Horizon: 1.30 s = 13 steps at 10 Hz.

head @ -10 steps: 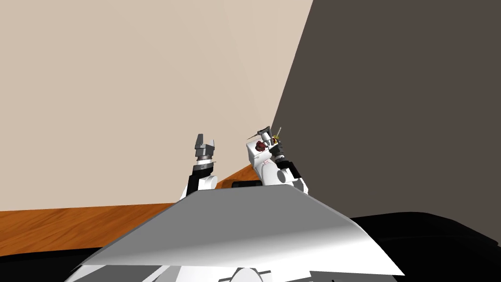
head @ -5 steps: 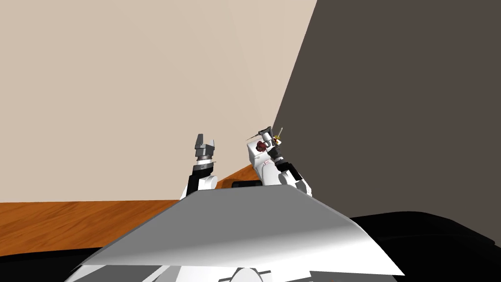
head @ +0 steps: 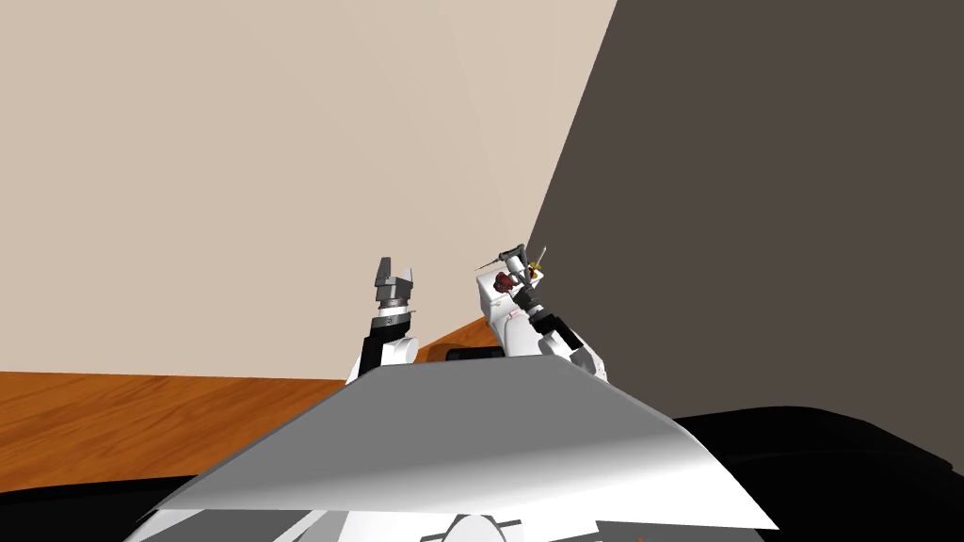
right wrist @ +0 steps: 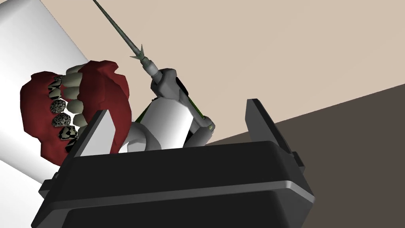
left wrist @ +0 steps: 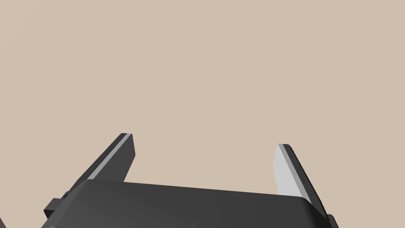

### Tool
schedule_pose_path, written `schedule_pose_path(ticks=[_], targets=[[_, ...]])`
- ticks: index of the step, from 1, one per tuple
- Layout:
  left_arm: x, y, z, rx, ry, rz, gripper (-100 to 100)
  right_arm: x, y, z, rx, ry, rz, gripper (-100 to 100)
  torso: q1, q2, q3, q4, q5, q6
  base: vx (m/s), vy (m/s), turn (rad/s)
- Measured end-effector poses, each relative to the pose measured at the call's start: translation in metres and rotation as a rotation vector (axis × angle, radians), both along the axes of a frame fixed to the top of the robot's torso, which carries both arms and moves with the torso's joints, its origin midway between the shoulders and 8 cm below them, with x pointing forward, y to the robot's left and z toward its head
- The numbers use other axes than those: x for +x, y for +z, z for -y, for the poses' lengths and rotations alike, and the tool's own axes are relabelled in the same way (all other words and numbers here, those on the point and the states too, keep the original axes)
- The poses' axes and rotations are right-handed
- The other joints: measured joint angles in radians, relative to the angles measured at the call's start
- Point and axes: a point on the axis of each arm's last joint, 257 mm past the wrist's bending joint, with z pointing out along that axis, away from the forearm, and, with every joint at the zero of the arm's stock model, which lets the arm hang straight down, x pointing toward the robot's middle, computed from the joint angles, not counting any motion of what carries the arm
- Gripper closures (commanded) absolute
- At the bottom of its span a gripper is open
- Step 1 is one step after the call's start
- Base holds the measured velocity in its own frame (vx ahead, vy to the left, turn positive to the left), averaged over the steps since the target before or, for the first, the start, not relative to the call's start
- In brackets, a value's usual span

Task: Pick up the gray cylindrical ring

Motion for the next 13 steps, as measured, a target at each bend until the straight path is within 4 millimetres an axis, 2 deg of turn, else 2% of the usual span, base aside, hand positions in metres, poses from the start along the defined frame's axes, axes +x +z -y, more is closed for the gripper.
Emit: schedule_pose_path(ticks=[6, 13], targets=[[0.000, 0.000, 0.000, 0.000, 0.000, 0.000, 0, -0.024, -0.029, -0.016, -0.143, 0.119, -0.044, -100, 0.000, 0.000, 0.000, 0.000, 0.000, 0.000, 0.015, -0.015, 0.067], [0.000, 0.000, 0.000, 0.000, 0.000, 0.000, 0, -0.053, -0.065, -0.019, -0.342, 0.267, -0.099, -100, 0.001, 0.001, 0.000, 0.000, 0.000, 0.000, 0.021, -0.011, 0.075]])
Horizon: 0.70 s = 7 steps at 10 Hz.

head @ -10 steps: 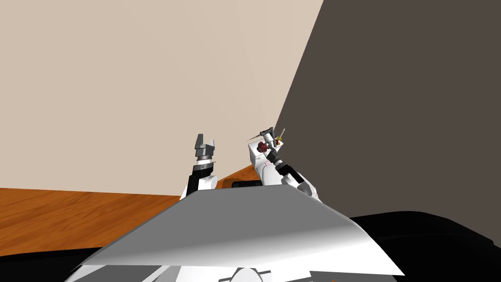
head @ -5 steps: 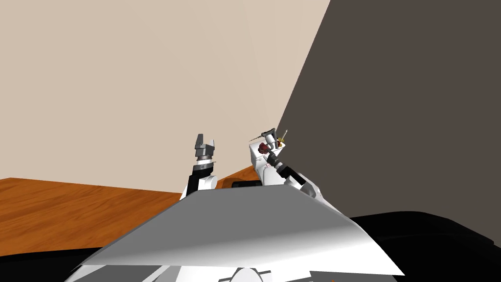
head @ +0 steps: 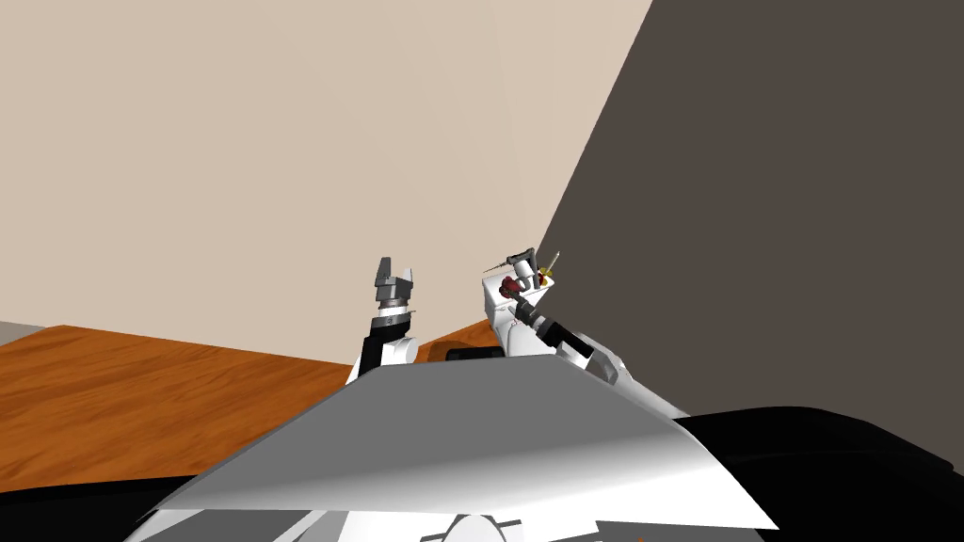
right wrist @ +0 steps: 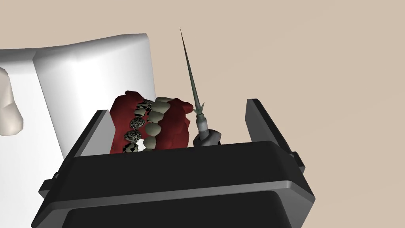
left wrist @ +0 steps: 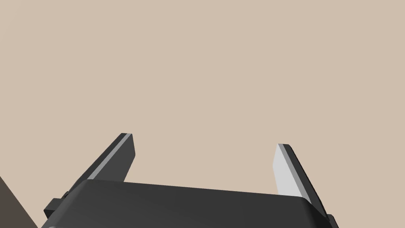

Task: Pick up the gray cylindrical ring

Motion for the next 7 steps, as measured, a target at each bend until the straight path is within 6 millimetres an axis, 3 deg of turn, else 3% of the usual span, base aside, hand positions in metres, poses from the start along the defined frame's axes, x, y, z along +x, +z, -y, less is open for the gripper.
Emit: schedule_pose_path(ticks=[7], targets=[[0.000, 0.000, 0.000, 0.000, 0.000, 0.000, 0, -0.033, -0.031, 0.012, -0.183, 0.126, -0.052, -100, 0.001, 0.000, 0.000, 0.000, 0.000, 0.000, 0.013, 0.005, 0.085]])
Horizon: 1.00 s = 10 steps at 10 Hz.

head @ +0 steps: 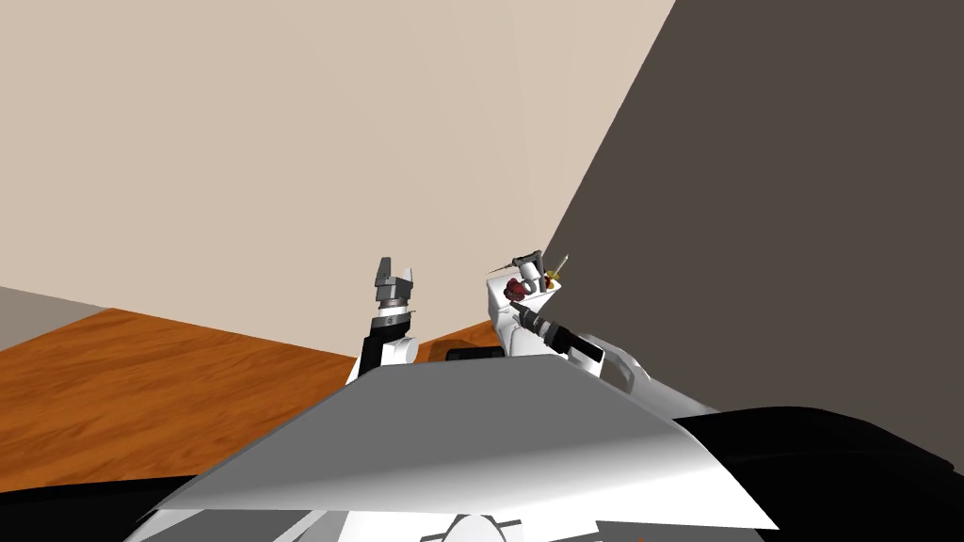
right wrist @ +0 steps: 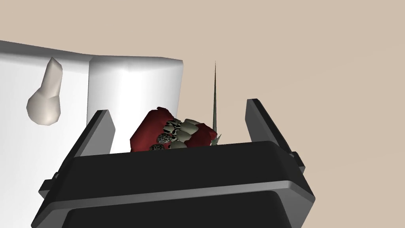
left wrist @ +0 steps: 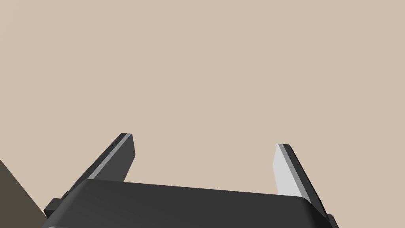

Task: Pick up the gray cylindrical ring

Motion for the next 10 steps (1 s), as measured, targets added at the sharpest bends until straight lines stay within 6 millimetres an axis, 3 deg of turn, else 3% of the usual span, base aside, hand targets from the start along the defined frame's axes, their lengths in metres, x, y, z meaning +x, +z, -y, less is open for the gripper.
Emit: schedule_pose_path(ticks=[10], targets=[[0.000, 0.000, 0.000, 0.000, 0.000, 0.000, 0, -0.046, -0.038, 0.045, -0.284, 0.176, -0.082, -100, 0.000, -0.001, 0.000, 0.000, 0.000, 0.000, 0.018, 0.001, 0.082]])
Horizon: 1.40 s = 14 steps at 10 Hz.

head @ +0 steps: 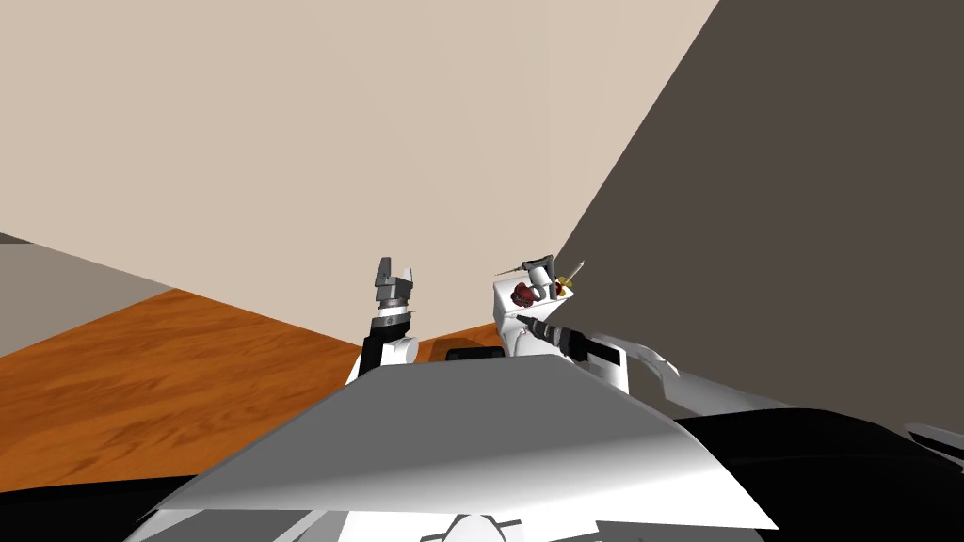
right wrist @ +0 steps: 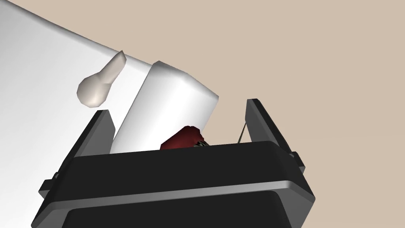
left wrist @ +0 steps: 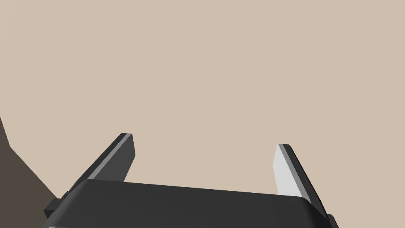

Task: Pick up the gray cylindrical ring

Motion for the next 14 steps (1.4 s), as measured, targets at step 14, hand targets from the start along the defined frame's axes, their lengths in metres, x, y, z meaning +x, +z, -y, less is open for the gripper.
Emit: schedule_pose_path(ticks=[14], targets=[[0.000, 0.000, 0.000, 0.000, 0.000, 0.000, 0, -0.056, -0.014, 0.116, -0.438, 0.213, -0.123, -100, 0.000, -0.001, -0.001, 0.000, 0.000, 0.001, 0.028, -0.007, 0.087]])
